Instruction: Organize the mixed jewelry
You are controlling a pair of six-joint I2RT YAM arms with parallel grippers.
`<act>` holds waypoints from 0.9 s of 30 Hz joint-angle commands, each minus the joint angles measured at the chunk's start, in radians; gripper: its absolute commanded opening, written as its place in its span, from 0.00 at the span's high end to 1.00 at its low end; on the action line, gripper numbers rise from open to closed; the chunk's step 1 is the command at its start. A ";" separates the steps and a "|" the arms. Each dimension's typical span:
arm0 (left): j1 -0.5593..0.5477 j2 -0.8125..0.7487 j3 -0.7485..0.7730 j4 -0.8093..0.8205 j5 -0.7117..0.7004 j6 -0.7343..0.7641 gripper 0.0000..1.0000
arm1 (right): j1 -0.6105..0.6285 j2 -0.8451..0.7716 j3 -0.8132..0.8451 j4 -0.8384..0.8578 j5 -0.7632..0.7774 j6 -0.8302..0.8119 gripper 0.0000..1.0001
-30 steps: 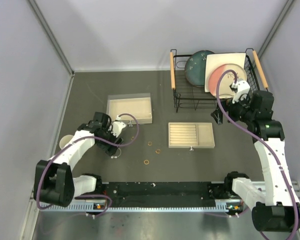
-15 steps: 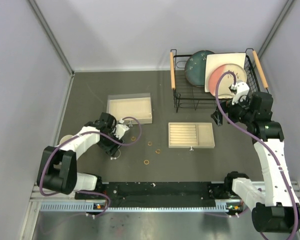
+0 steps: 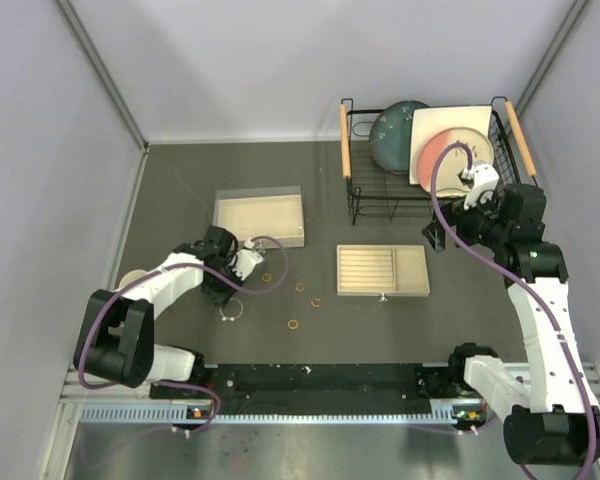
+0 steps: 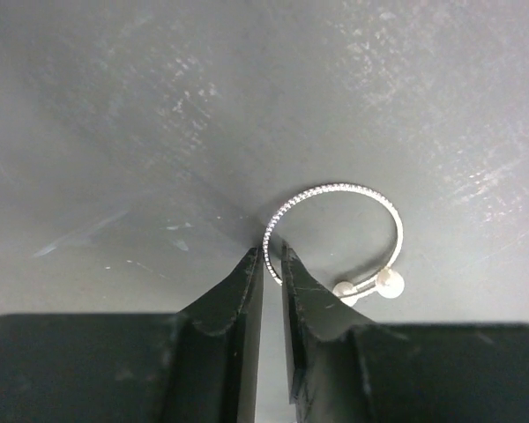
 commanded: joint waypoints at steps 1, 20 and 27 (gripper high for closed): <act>-0.012 0.016 -0.006 0.031 0.001 0.006 0.87 | -0.003 0.001 0.031 0.035 0.008 -0.014 0.01; -0.187 0.068 0.411 -0.042 0.218 -0.105 1.00 | -0.005 0.022 0.020 0.040 0.163 -0.029 0.01; -0.313 0.242 0.649 -0.017 0.256 -0.201 1.00 | -0.005 0.025 -0.037 0.023 0.104 -0.046 0.01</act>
